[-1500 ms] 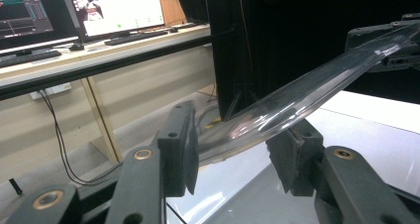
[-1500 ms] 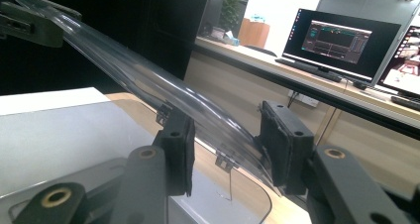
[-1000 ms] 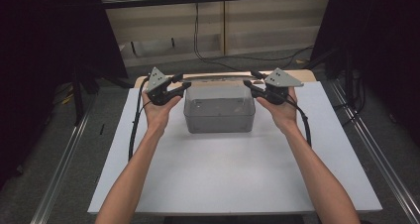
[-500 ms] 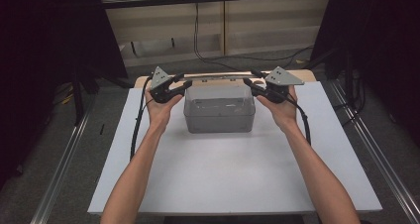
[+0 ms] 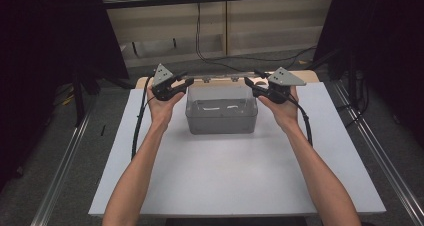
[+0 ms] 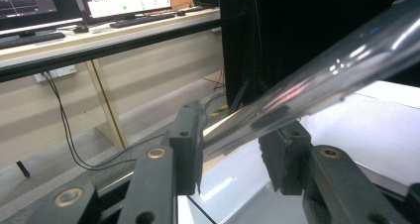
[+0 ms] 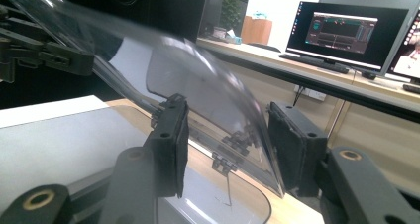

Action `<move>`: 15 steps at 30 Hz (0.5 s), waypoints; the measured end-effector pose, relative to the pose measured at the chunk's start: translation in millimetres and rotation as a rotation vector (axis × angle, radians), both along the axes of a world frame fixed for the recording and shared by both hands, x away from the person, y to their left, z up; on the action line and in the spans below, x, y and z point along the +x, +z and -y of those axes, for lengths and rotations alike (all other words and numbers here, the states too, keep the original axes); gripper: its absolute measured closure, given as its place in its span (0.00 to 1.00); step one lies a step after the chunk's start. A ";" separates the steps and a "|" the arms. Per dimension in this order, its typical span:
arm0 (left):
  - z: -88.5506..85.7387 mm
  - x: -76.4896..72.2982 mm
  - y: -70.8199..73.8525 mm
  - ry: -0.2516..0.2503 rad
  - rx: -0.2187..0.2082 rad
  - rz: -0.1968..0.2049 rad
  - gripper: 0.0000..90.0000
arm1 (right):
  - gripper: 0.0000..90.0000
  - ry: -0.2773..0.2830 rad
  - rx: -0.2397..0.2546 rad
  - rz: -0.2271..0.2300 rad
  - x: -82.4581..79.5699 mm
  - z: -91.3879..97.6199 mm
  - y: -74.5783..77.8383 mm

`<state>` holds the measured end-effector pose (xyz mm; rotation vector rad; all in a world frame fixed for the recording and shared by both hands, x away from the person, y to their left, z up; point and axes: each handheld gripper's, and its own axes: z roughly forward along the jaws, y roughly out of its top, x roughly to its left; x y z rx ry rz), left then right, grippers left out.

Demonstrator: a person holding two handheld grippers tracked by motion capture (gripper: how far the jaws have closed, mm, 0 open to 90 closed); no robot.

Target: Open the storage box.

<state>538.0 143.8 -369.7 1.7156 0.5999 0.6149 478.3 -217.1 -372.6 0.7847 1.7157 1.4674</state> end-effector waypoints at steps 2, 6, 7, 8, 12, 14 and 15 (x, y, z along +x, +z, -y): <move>-0.6 1.1 1.1 -0.001 0.006 -0.002 0.70 | 0.60 -0.001 0.012 -0.001 2.0 2.4 -1.2; 0.2 2.7 2.4 0.000 0.003 0.001 0.71 | 0.63 -0.006 0.010 -0.005 5.4 5.2 -3.8; 0.4 3.1 2.6 0.001 0.001 0.003 0.71 | 0.64 -0.009 0.007 -0.004 6.1 5.5 -4.4; 0.1 3.5 2.9 -0.001 0.003 0.003 0.71 | 0.65 -0.007 0.006 -0.006 6.5 5.9 -4.7; 0.3 4.0 3.6 0.005 0.003 -0.001 0.72 | 0.67 0.001 0.005 -0.019 11.5 8.0 -1.6; 0.6 4.9 4.4 0.004 -0.004 -0.002 0.72 | 0.70 0.005 0.012 -0.016 14.4 7.6 1.8; -0.3 5.7 5.0 0.002 0.004 -0.001 0.73 | 0.70 0.007 0.015 -0.012 15.5 7.2 3.0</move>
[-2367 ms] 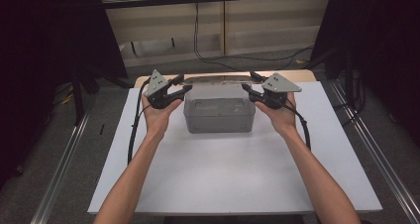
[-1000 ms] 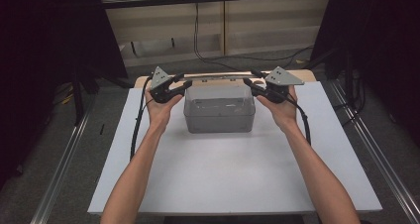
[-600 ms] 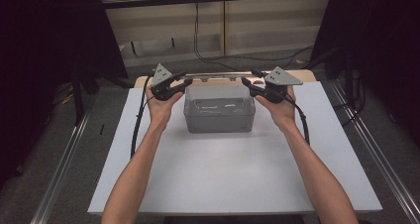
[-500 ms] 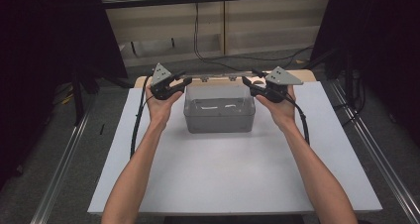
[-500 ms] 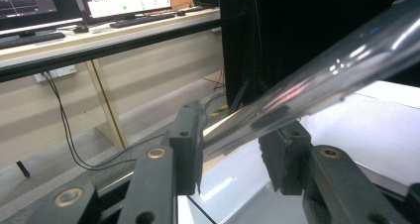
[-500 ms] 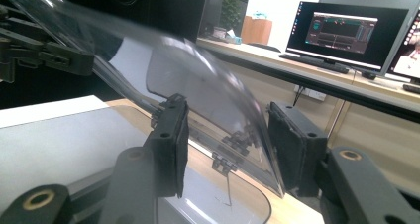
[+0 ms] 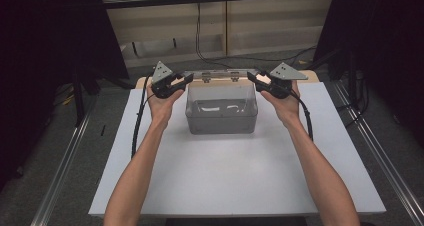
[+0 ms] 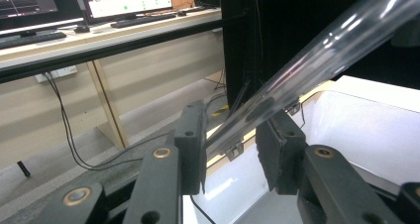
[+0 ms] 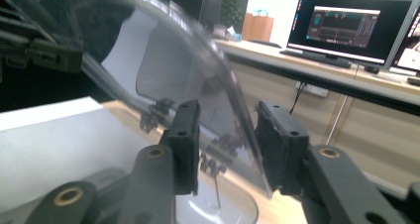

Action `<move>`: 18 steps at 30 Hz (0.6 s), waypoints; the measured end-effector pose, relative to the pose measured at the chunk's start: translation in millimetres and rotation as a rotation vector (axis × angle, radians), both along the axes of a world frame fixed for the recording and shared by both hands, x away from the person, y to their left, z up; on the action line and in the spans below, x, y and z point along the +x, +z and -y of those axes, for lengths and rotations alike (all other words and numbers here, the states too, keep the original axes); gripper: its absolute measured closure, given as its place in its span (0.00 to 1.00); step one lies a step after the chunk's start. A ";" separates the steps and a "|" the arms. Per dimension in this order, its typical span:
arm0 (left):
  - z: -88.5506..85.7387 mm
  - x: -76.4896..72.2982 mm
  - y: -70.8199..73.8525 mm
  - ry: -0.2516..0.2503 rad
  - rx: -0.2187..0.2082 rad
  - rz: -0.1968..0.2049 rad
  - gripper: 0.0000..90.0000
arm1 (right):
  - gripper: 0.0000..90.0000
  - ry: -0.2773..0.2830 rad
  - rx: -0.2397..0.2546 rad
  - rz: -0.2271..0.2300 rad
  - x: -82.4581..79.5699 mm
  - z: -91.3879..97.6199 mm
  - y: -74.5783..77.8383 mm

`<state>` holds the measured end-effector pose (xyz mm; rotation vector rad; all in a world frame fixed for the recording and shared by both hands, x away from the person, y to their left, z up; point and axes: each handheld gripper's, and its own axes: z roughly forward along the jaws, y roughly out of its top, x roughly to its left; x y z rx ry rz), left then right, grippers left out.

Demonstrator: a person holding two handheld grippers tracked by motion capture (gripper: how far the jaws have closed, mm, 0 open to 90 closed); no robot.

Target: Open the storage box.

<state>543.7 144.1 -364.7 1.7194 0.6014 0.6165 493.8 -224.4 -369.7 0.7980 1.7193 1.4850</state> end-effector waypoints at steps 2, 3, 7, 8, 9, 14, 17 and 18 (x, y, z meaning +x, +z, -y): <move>-1.1 1.2 0.6 0.003 -0.005 -0.007 0.74 | 0.71 0.001 0.003 -0.005 2.3 0.3 1.0; -1.2 2.1 0.8 0.004 -0.009 -0.007 0.74 | 0.71 0.002 0.010 -0.008 3.5 0.6 0.9; -1.8 5.3 2.2 0.001 -0.007 -0.009 0.75 | 0.72 0.014 0.011 -0.023 8.5 2.0 1.2; -1.3 6.2 2.5 -0.001 -0.013 -0.010 0.75 | 0.72 0.015 0.015 -0.024 10.0 2.3 1.5; -1.1 7.1 3.3 0.001 -0.012 -0.010 0.75 | 0.72 0.012 0.018 -0.020 11.3 2.8 1.6; -0.5 10.5 4.3 0.007 -0.019 -0.012 0.76 | 0.73 0.021 0.030 -0.029 16.5 3.7 5.0; 0.8 12.5 4.5 0.011 -0.009 -0.002 0.76 | 0.73 0.021 0.026 -0.029 19.3 4.3 6.9; 1.7 13.1 4.3 0.010 -0.009 -0.005 0.76 | 0.73 0.021 0.030 -0.030 20.0 4.3 7.0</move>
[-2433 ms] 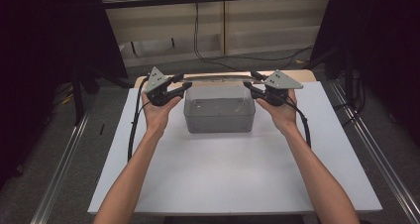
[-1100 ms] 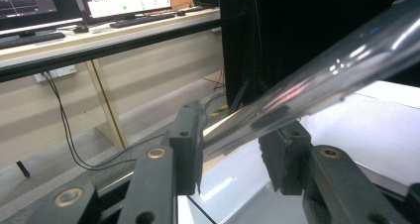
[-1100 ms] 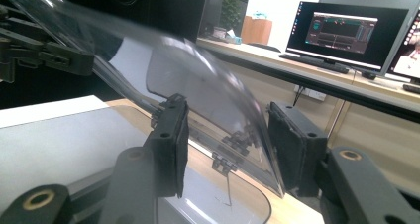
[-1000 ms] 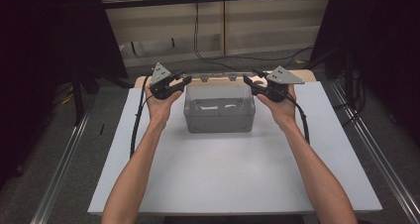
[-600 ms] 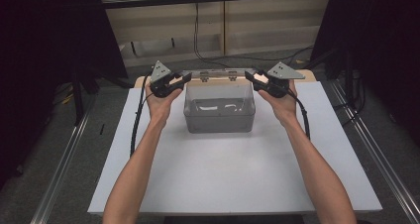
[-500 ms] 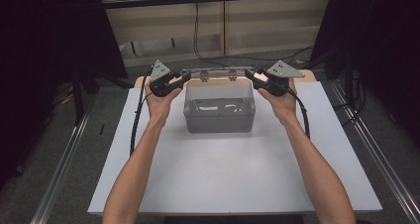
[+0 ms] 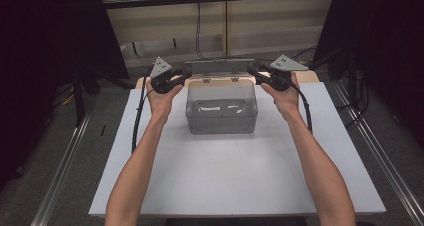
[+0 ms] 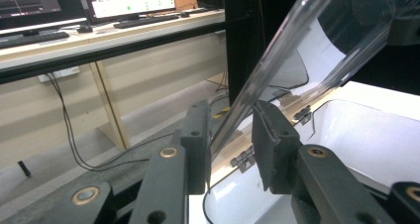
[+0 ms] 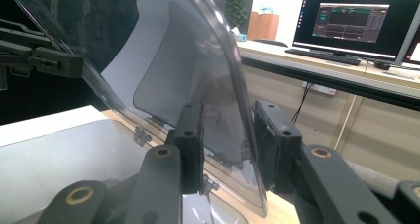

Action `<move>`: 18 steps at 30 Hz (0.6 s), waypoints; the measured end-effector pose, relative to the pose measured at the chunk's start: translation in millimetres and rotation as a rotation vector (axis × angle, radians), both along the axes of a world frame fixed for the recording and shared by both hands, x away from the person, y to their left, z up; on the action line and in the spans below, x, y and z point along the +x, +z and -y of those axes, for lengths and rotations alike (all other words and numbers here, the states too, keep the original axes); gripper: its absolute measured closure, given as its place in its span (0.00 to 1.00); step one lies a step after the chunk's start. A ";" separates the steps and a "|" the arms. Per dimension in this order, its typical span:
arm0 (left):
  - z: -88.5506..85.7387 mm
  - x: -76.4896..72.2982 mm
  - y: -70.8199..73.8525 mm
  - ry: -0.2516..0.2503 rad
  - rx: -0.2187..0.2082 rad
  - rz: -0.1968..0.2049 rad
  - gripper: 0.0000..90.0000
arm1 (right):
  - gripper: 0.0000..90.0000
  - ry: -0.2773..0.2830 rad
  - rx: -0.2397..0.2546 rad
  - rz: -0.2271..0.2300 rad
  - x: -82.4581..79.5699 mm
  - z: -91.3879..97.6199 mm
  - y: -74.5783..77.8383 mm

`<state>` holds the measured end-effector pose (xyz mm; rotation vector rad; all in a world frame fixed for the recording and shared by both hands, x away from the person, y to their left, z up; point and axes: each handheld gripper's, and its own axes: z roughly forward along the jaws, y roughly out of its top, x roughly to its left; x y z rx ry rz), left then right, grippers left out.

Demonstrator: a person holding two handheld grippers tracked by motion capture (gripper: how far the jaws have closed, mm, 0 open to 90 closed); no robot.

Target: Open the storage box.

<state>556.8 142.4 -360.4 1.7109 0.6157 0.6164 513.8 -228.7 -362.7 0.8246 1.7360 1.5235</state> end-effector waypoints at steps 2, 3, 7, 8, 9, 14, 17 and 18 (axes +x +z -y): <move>0.6 2.0 -0.4 0.003 -0.003 -0.003 0.76 | 0.74 -0.002 0.008 0.003 1.7 0.5 -0.7; 1.0 3.0 -0.7 0.005 -0.002 -0.004 0.76 | 0.74 -0.004 0.012 0.000 2.3 0.7 -0.6; 1.6 6.7 -3.0 0.008 -0.004 -0.009 0.76 | 0.75 -0.003 0.013 -0.004 4.7 0.7 1.5; 1.3 7.9 -3.5 0.006 -0.008 -0.012 0.76 | 0.75 -0.003 0.015 0.000 5.5 0.9 1.9; 1.2 9.2 -4.2 0.010 -0.011 -0.017 0.76 | 0.75 -0.004 0.013 -0.001 6.0 1.1 2.4; 2.7 15.0 -14.0 0.029 0.014 -0.043 0.75 | 0.76 -0.020 0.011 0.005 10.7 0.4 4.4; 3.1 17.9 -18.6 0.037 0.028 -0.049 0.75 | 0.77 -0.024 0.012 0.011 13.6 0.8 4.9; 3.6 18.2 -19.3 0.039 0.023 -0.051 0.75 | 0.77 -0.023 0.018 0.006 13.9 1.1 4.7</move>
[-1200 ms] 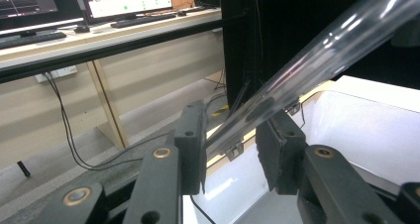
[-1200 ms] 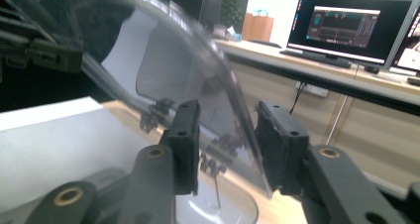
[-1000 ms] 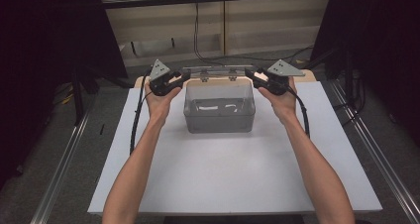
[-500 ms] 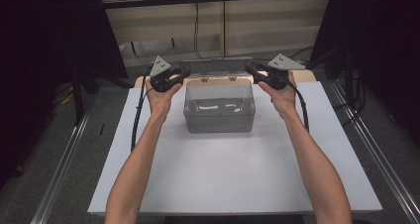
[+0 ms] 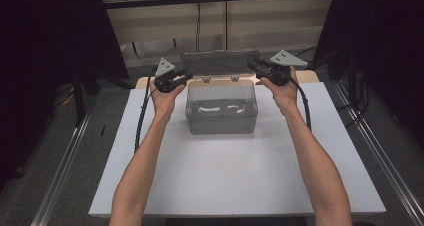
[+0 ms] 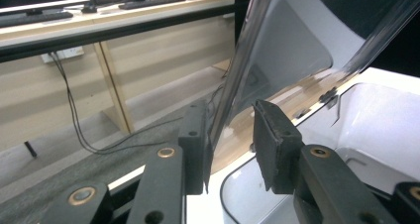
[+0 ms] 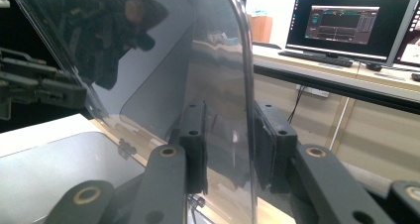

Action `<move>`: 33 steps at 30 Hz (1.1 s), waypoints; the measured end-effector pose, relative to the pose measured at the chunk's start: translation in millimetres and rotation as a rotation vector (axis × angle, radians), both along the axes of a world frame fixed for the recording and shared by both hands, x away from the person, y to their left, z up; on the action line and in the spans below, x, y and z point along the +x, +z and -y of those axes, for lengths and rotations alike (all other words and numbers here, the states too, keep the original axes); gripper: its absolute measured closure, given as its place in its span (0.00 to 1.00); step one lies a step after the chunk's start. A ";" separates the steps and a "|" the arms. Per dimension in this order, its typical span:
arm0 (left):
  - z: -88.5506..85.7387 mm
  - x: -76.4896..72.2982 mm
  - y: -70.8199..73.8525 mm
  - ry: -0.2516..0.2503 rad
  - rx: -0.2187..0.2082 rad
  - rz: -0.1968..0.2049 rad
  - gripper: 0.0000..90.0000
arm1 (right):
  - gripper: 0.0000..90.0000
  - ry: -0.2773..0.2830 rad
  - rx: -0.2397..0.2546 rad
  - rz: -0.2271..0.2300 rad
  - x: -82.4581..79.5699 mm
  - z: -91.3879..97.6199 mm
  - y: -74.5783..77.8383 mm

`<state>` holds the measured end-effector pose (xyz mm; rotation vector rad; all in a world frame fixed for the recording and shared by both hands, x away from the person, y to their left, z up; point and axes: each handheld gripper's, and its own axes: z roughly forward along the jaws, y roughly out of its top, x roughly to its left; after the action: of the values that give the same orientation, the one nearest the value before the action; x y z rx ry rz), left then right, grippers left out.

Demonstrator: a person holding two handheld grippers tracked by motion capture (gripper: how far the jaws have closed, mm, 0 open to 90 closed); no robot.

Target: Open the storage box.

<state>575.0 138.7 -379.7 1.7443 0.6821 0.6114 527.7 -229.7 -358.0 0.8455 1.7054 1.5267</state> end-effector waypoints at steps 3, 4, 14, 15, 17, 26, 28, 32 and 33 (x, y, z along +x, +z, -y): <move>1.4 1.8 -1.1 0.007 0.009 -0.003 0.76 | 0.77 -0.002 0.013 -0.003 1.1 0.2 -1.0; 1.3 2.4 -0.8 0.008 0.008 -0.007 0.78 | 0.77 -0.004 0.017 -0.003 1.4 0.1 -1.3; -1.9 7.6 1.1 0.014 0.000 -0.017 0.86 | 0.72 -0.020 0.029 -0.032 7.4 -0.3 -11.2; -2.1 8.0 0.8 0.017 -0.014 -0.031 0.86 | 0.72 -0.023 0.030 -0.035 8.3 -0.2 -12.6; -1.8 9.3 0.9 0.022 -0.019 -0.027 0.87 | 0.73 -0.025 0.048 -0.038 10.2 0.5 -14.7; -1.3 15.2 0.9 0.020 -0.035 -0.043 0.88 | 0.75 -0.044 0.067 -0.091 18.3 3.5 -30.6; -1.8 16.3 0.4 0.012 -0.034 -0.047 0.88 | 0.76 -0.047 0.070 -0.096 20.8 3.4 -33.7; -3.7 18.8 -0.4 0.001 -0.039 -0.056 0.87 | 0.76 -0.051 0.059 -0.117 24.5 2.5 -40.8; -3.3 19.0 -0.7 0.002 -0.041 -0.059 0.87 | 0.76 -0.049 0.062 -0.122 25.6 1.7 -43.3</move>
<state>594.0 142.0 -380.4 1.7297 0.7322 0.5453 553.3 -231.5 -401.3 1.0238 1.7179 1.5301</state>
